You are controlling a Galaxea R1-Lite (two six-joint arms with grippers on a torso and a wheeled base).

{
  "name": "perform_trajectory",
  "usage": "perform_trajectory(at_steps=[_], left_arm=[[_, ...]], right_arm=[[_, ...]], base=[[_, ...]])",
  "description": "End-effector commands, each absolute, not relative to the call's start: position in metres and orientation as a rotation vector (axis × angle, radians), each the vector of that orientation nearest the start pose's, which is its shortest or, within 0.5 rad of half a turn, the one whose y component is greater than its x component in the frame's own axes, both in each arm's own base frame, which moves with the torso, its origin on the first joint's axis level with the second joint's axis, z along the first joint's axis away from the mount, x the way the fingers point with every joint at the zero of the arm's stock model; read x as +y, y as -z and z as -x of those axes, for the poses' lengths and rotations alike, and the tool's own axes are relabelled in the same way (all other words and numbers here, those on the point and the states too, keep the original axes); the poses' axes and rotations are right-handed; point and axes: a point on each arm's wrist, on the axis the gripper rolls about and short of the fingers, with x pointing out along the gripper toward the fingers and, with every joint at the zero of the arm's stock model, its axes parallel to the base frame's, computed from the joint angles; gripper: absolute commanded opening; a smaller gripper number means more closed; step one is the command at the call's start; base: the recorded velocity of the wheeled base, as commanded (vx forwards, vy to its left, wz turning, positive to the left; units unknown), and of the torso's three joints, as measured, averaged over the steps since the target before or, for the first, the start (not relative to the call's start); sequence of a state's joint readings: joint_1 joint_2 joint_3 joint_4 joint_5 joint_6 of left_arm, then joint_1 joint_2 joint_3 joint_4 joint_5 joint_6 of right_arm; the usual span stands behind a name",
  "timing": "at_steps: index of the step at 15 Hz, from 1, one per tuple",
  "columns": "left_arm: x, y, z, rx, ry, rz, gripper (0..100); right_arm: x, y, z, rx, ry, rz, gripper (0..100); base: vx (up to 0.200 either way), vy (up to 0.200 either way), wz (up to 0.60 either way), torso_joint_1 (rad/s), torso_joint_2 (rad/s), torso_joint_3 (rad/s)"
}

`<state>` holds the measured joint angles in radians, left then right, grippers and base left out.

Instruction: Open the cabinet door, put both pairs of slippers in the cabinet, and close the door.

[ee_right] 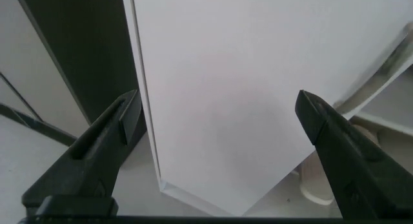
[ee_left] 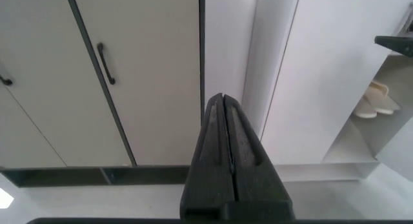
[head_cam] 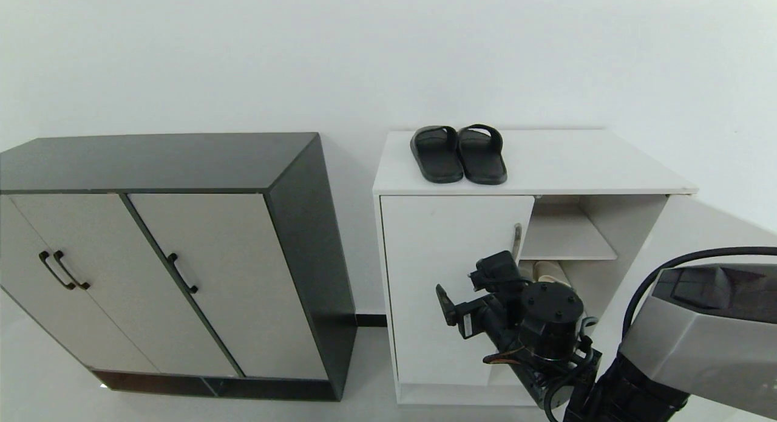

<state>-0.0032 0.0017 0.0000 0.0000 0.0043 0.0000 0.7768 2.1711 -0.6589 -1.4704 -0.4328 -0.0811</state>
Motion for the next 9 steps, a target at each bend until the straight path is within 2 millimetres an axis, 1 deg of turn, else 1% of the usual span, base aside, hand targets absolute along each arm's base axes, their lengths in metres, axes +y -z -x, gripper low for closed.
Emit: perform_trajectory(at_steps=[1,9], left_arm=[[0.0003,-0.0755,0.0227,0.002,-0.009,-0.002,0],[0.0003,-0.0757,0.0227,0.000,-0.009,0.008,0]], right_arm=[[0.2423,-0.0724,-0.2602,0.023,-0.345,0.106,100],[0.2416,-0.0714,-0.2612,0.024,-0.340,0.107,100]], base=[[0.000,0.000,0.00,0.212,-0.52,-0.305],[0.000,0.000,0.00,0.245,-0.56,-0.317]])
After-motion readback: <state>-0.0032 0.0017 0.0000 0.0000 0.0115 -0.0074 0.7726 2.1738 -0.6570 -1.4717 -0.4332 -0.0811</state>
